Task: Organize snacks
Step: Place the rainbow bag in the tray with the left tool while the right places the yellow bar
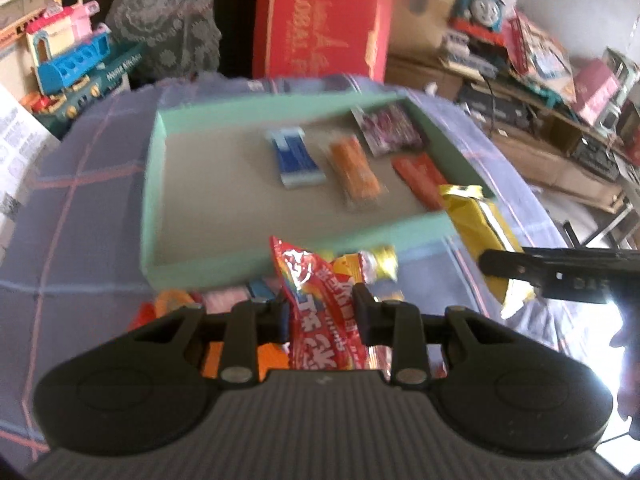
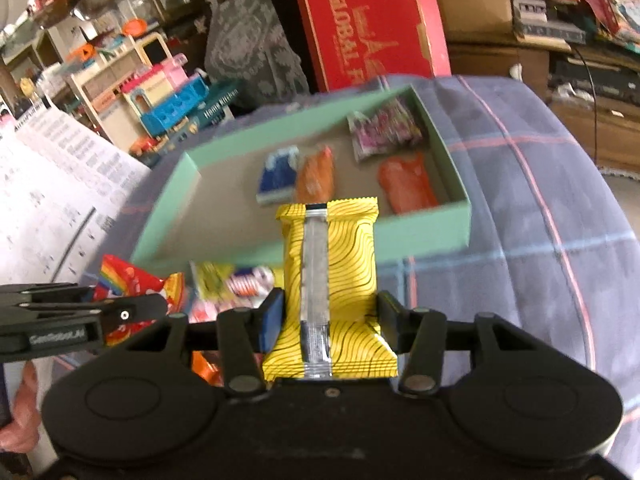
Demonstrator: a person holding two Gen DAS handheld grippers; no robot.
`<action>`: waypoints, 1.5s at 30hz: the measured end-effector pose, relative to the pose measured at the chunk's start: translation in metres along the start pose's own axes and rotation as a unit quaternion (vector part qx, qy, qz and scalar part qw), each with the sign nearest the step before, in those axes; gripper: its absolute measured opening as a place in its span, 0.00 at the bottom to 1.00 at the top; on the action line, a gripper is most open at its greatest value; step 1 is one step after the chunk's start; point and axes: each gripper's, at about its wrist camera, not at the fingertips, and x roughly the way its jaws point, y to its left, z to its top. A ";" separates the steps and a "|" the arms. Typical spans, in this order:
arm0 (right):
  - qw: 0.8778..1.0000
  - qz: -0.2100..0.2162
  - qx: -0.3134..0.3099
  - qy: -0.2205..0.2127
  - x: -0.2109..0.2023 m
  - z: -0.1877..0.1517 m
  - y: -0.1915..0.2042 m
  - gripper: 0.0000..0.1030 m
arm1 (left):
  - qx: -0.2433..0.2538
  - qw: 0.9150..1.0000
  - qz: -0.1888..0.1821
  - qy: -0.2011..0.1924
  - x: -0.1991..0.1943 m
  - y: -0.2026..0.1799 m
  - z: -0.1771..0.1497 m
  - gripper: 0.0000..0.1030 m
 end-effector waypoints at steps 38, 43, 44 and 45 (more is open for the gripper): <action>0.998 0.042 -0.027 0.040 0.190 0.159 0.109 0.99 | -0.006 0.996 0.093 -0.009 0.131 0.108 0.134 0.93; 0.998 0.035 -0.028 0.046 0.180 0.149 0.105 1.00 | -0.012 0.996 0.084 -0.001 0.122 0.102 0.123 0.96; 0.998 0.034 -0.030 0.047 0.177 0.146 0.104 1.00 | -0.012 0.996 0.083 0.001 0.120 0.100 0.121 0.97; 0.998 0.033 -0.031 0.048 0.173 0.144 0.104 1.00 | -0.012 0.997 0.081 0.002 0.117 0.099 0.118 0.98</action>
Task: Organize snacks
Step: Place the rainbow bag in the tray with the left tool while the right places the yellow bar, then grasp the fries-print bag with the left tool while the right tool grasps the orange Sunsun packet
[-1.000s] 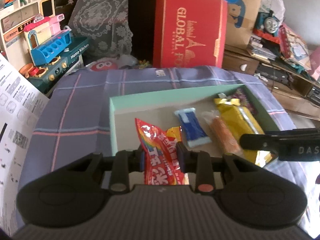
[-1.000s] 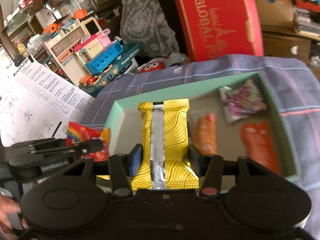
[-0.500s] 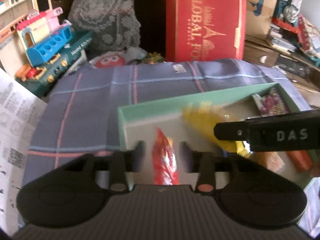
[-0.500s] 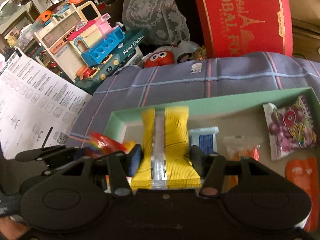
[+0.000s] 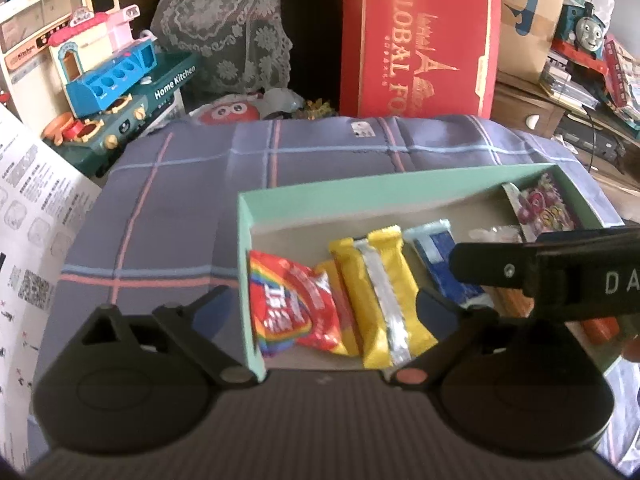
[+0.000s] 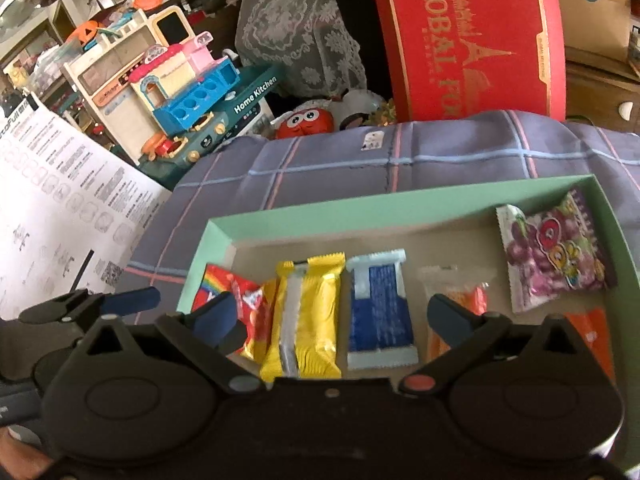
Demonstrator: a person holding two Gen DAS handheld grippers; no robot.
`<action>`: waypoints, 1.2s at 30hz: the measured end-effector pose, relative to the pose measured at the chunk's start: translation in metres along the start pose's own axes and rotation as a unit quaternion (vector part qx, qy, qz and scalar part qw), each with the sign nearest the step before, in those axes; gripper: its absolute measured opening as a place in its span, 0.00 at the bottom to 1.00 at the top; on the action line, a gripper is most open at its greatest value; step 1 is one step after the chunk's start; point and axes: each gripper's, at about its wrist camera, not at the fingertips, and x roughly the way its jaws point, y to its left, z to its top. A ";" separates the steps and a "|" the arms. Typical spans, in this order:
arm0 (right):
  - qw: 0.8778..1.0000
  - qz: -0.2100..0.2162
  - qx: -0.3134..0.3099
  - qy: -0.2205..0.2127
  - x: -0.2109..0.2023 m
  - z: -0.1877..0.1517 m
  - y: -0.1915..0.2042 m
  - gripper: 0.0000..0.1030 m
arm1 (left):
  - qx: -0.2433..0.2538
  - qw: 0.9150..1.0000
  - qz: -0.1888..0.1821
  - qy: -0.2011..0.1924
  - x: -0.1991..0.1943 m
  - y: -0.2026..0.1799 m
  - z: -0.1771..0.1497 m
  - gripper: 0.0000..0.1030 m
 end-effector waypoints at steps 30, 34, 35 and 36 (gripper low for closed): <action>0.998 0.013 -0.022 0.055 -0.086 -0.162 0.018 1.00 | -0.044 0.998 -0.005 0.055 -0.131 0.012 -0.194 1.00; 0.997 0.021 -0.018 0.070 -0.081 -0.175 0.022 1.00 | -0.059 0.996 -0.008 0.061 -0.128 0.014 -0.206 1.00; 0.997 0.023 -0.017 0.073 -0.079 -0.177 0.024 1.00 | -0.061 0.996 -0.009 0.064 -0.126 0.014 -0.208 1.00; 0.997 0.026 -0.016 0.077 -0.078 -0.178 0.025 1.00 | -0.063 0.996 -0.010 0.068 -0.124 0.014 -0.210 1.00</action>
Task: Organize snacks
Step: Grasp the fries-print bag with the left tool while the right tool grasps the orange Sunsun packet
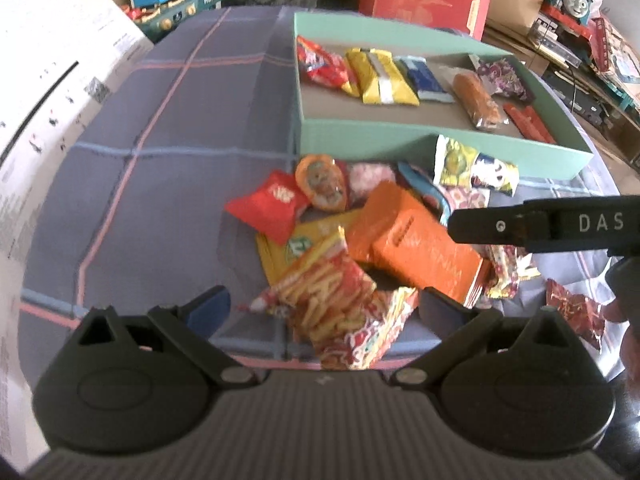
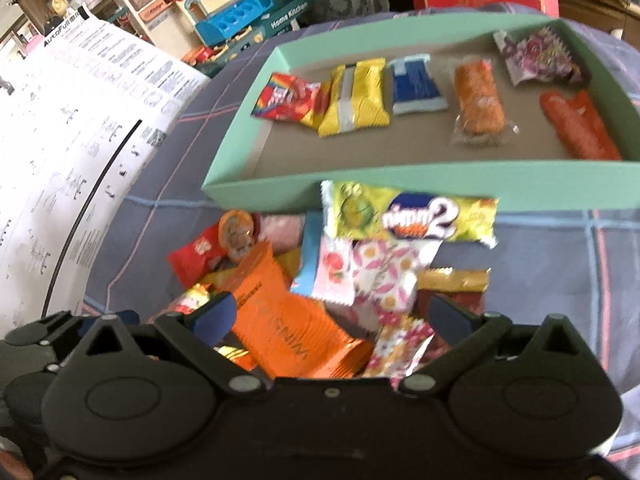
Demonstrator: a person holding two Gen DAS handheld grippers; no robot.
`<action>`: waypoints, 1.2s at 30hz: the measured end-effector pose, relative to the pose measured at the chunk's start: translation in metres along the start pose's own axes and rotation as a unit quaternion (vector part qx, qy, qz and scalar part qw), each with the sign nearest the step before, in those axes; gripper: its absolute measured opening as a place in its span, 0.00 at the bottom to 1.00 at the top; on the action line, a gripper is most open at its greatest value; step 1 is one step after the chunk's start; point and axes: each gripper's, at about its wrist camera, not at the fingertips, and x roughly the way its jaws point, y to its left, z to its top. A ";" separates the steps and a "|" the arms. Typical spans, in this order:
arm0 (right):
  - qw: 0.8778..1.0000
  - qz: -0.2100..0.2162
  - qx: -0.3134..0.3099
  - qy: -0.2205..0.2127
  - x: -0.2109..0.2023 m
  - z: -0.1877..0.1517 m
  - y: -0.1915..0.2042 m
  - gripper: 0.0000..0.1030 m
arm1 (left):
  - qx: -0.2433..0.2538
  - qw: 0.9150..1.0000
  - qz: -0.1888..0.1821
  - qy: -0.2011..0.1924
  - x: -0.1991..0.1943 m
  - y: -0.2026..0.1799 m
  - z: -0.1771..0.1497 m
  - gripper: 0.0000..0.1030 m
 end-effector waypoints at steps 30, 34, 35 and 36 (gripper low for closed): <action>0.998 -0.004 -0.050 0.038 0.037 -0.017 0.048 0.59 | 0.003 1.000 -0.018 0.006 0.007 0.027 -0.022 0.87; 0.999 -0.002 -0.033 0.025 0.026 -0.017 0.036 0.57 | 0.005 1.000 -0.022 0.008 0.009 0.019 -0.020 0.76; 0.999 0.002 -0.026 0.024 0.022 -0.018 0.032 0.57 | 0.007 1.000 -0.022 0.008 0.009 0.017 -0.020 0.74; 1.000 0.006 -0.020 0.024 0.020 -0.018 0.028 0.57 | 0.008 1.000 -0.021 0.010 0.010 0.015 -0.020 0.73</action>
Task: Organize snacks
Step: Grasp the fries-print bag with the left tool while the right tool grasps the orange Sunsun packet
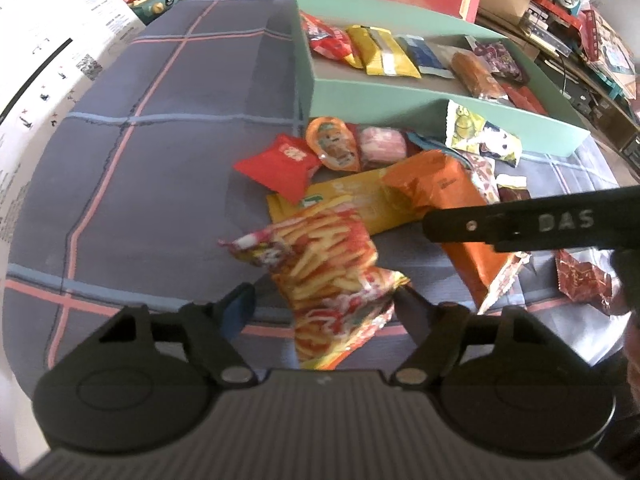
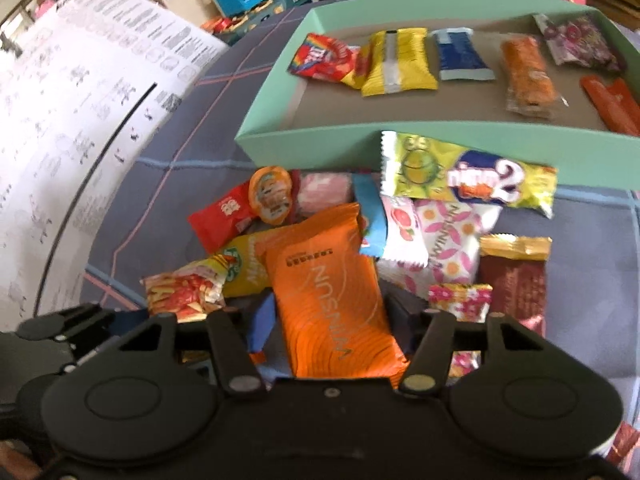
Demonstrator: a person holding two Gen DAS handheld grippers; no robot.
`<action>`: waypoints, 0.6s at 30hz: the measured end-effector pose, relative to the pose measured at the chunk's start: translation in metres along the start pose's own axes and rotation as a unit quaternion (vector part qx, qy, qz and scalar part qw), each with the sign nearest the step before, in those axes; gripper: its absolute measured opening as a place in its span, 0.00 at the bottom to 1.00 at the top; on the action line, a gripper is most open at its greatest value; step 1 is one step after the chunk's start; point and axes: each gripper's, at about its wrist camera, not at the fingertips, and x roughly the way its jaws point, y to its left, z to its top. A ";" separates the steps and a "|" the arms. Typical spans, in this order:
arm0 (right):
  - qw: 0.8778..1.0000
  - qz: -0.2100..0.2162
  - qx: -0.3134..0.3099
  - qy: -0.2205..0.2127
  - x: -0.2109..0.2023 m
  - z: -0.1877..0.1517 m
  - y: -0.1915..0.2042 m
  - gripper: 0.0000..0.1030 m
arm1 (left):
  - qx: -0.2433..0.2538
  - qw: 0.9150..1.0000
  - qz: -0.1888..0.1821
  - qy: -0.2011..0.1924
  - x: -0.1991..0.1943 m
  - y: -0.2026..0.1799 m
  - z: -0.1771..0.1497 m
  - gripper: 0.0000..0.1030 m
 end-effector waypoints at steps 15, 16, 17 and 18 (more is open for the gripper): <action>0.998 0.041 0.046 -0.030 -0.039 -0.016 -0.035 0.56 | -0.003 1.000 0.000 -0.023 -0.019 -0.010 0.002 0.48; 0.998 0.042 0.046 -0.033 -0.042 -0.017 -0.036 0.56 | -0.002 1.000 0.000 -0.027 -0.023 -0.011 0.002 0.48; 0.997 0.043 0.046 -0.036 -0.044 -0.016 -0.037 0.56 | -0.001 1.000 0.000 -0.031 -0.027 -0.011 0.004 0.48; 0.997 0.045 0.046 -0.039 -0.047 -0.015 -0.039 0.56 | 0.000 0.999 0.000 -0.035 -0.031 -0.011 0.006 0.48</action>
